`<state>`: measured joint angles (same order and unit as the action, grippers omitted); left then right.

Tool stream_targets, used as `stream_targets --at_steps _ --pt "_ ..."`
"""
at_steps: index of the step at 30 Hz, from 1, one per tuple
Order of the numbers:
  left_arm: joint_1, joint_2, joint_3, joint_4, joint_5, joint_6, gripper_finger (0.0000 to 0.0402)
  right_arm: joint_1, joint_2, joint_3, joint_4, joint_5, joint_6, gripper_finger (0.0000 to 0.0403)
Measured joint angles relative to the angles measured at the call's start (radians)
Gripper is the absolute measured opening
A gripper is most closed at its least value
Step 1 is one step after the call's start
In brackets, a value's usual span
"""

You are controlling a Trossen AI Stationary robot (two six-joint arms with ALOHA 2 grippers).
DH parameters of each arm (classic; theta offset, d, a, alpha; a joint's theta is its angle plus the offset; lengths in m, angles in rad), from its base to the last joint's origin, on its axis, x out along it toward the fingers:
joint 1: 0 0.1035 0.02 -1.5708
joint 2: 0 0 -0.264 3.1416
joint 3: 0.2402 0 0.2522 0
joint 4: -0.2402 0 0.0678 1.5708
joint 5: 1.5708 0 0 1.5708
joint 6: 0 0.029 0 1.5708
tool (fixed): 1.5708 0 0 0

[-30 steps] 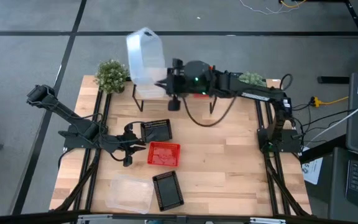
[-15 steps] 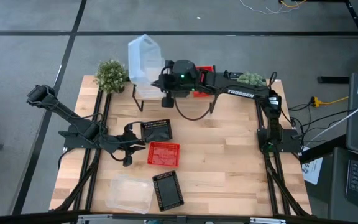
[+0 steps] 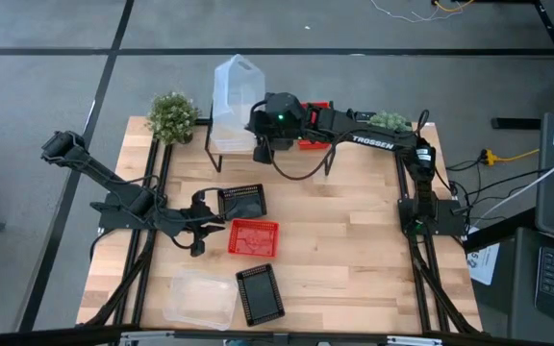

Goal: Stack baskets on shelf by color
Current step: Stack the right transparent bin on top of the transparent bin on the shelf

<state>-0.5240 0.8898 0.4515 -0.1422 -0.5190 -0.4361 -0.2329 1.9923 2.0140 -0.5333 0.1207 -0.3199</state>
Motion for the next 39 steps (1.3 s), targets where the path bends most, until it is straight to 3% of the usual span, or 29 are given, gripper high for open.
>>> stream_targets --at_steps 22,27,39 --pt "0.000 0.000 0.000 0.000 0.000 -0.006 0.0066 0.000 0.000 0.000 -0.050 0.002 0.006 0.0002" --pt "0.000 0.000 0.000 0.000 0.000 -0.015 0.0066 0.001 0.000 0.000 -0.068 0.060 0.029 0.0002" --pt "0.000 0.000 0.000 0.000 0.001 -0.027 0.0066 0.001 0.000 0.000 -0.072 0.062 0.021 0.0010"
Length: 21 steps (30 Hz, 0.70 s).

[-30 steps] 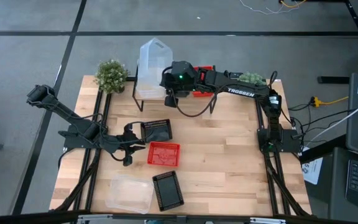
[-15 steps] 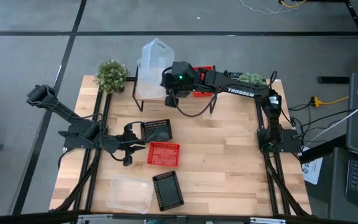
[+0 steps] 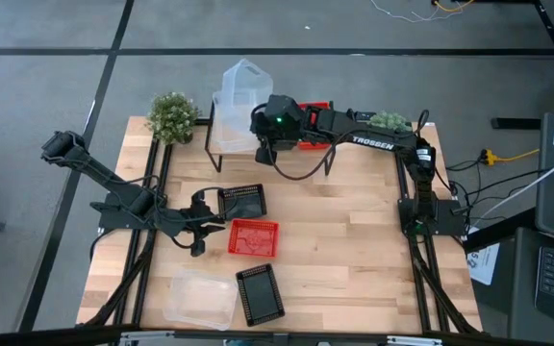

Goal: Stack baskets on shelf by color
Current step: Stack the right transparent bin on top of the transparent bin on the shelf

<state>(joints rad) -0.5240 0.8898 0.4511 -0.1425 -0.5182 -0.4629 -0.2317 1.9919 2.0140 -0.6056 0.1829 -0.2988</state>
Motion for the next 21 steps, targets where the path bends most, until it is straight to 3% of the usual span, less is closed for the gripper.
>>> stream_targets --at_steps 8,21 --pt "0.000 0.000 0.000 -0.009 0.000 0.001 0.0066 0.000 0.000 0.000 0.002 0.000 -0.025 0.0015" --pt "0.000 0.000 0.000 -0.037 0.000 0.000 0.0066 0.002 0.000 0.000 0.052 0.001 -0.034 0.0091"
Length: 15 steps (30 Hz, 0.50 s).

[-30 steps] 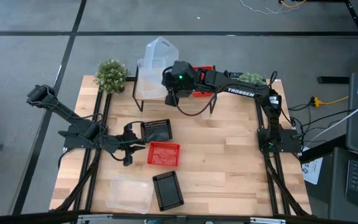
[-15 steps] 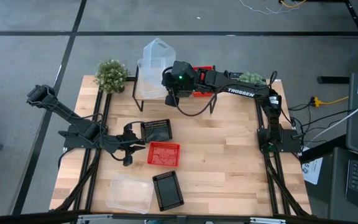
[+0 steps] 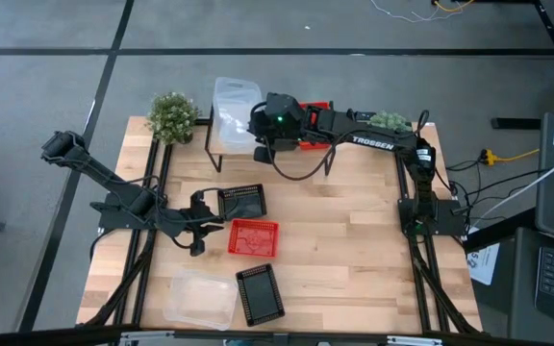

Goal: Stack baskets on shelf by color
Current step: Stack the right transparent bin on top of the transparent bin on the shelf

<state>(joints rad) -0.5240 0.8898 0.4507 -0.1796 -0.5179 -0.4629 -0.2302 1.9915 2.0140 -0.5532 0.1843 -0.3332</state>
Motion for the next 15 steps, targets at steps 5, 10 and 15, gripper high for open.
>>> stream_targets --at_steps 5,10,15 --pt "0.000 0.000 0.000 -0.006 0.000 0.000 0.0066 0.002 0.000 0.000 0.019 0.000 -0.012 0.0091" --pt "0.000 0.000 0.000 -0.013 0.000 -0.001 0.0066 0.002 0.000 0.000 0.023 -0.001 -0.022 0.0090" --pt "0.000 0.000 0.000 -0.014 0.000 -0.001 0.0066 0.007 0.000 0.000 0.047 0.007 -0.060 0.0090"
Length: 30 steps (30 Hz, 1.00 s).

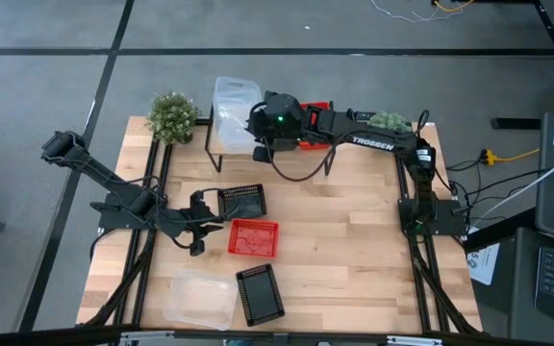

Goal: Stack baskets on shelf by color
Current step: Stack the right transparent bin on top of the transparent bin on the shelf

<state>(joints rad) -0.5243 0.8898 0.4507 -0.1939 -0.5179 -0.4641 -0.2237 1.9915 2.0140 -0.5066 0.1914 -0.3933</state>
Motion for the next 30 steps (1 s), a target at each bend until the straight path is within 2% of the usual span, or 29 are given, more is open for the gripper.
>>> stream_targets --at_steps 8,12,15,18,20,24,30 --pt "0.000 0.000 0.001 0.011 -0.006 0.002 0.0066 0.031 -0.037 0.000 0.047 0.098 -0.011 0.0090" --pt "0.000 0.000 0.035 0.012 -0.075 0.011 0.0066 0.067 -0.094 0.000 -0.029 0.168 -0.003 0.0090" --pt "0.000 0.000 0.089 0.009 -0.170 0.066 0.0066 0.109 -0.139 0.000 -0.143 0.237 0.031 0.0090" --pt "0.003 0.000 0.182 -0.050 -0.301 0.116 0.0065 0.147 -0.185 0.000 -0.269 0.292 0.099 0.0090" --pt "0.026 0.000 0.267 -0.157 -0.327 0.127 0.0063 0.164 -0.210 0.000 -0.369 0.293 0.162 0.0090" --pt "0.138 0.001 0.476 -0.372 -0.265 0.149 0.0063 0.196 -0.230 0.000 -0.579 0.284 0.317 0.0090" --pt "0.401 0.057 0.779 -0.662 -0.158 0.272 0.0062 0.243 -0.236 -0.009 -0.868 0.227 0.565 0.0090"
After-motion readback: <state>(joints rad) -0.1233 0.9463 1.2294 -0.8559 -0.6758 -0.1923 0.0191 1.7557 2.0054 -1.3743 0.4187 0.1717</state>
